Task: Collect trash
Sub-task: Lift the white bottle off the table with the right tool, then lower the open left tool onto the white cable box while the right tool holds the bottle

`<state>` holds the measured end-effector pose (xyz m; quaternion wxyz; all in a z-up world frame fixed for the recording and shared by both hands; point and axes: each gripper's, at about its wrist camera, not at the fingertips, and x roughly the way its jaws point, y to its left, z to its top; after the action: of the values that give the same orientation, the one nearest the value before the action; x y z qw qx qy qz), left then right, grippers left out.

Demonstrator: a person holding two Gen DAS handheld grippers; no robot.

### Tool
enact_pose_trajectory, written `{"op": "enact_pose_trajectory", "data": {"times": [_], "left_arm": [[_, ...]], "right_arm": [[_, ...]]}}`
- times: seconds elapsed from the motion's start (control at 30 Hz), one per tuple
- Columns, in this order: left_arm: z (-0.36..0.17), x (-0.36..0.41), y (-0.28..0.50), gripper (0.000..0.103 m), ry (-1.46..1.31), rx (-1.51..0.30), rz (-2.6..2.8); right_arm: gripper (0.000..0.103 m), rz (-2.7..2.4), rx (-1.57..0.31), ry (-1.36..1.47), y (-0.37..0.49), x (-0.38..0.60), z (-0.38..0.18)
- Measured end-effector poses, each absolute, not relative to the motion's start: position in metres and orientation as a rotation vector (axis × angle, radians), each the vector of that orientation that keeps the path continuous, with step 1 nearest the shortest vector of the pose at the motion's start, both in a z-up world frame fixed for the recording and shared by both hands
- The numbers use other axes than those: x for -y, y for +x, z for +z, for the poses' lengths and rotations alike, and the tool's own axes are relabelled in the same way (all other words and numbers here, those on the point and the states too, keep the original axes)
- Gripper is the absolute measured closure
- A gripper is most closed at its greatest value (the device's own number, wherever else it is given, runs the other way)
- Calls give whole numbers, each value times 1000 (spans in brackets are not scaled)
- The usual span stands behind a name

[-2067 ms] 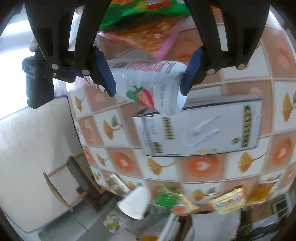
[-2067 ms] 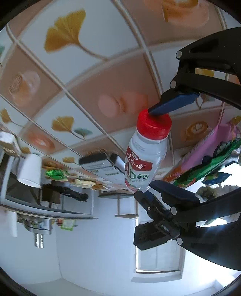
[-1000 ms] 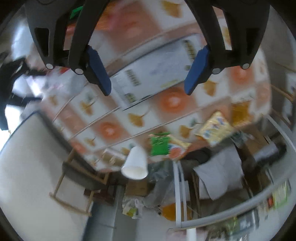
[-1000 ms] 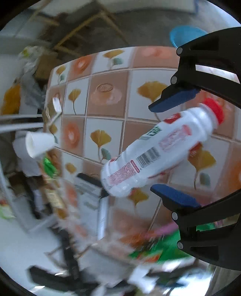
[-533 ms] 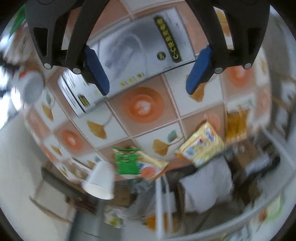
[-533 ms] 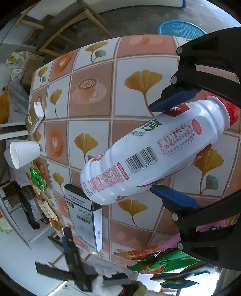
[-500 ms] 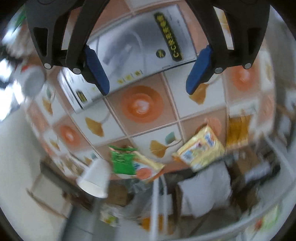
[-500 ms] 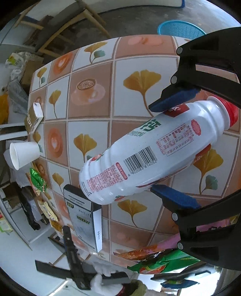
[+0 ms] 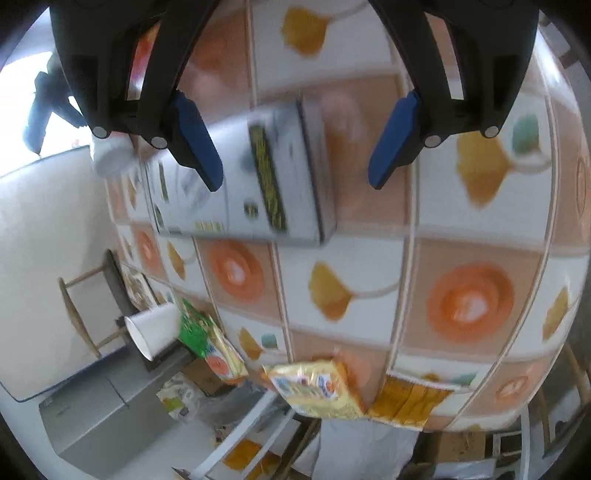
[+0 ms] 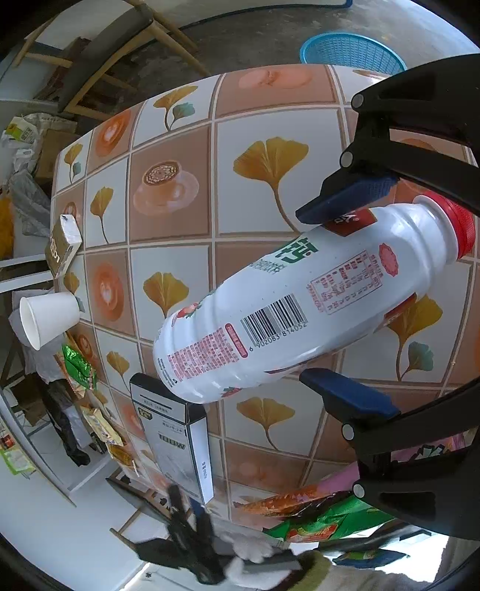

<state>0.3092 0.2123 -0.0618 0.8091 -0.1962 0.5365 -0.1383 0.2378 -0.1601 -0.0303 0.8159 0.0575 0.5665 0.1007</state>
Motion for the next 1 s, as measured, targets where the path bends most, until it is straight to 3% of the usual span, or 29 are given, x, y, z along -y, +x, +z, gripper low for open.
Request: {"op": "enact_pose_trajectory", "data": {"times": [0.13,0.3,0.5,0.9,1.0], "left_arm": [[-37,-198,292,25,-219,-1048,-335],[-13,-138,272,20,308,-838,-464],[-34,-94,277,20,721,-869,-605],[-58,-76,325,19,763,-1024,-710],[-62,-75,334,15,729,-1031,-708]], "right_arm": [[25,212,-1208,118,237,159,-30],[25,210,-1206,126,234,158,-30],[25,208,-1214,130,234,158,-31],[25,216,-1225,139,239,155,-36],[25,219,-1224,144,241,155,-36]]}}
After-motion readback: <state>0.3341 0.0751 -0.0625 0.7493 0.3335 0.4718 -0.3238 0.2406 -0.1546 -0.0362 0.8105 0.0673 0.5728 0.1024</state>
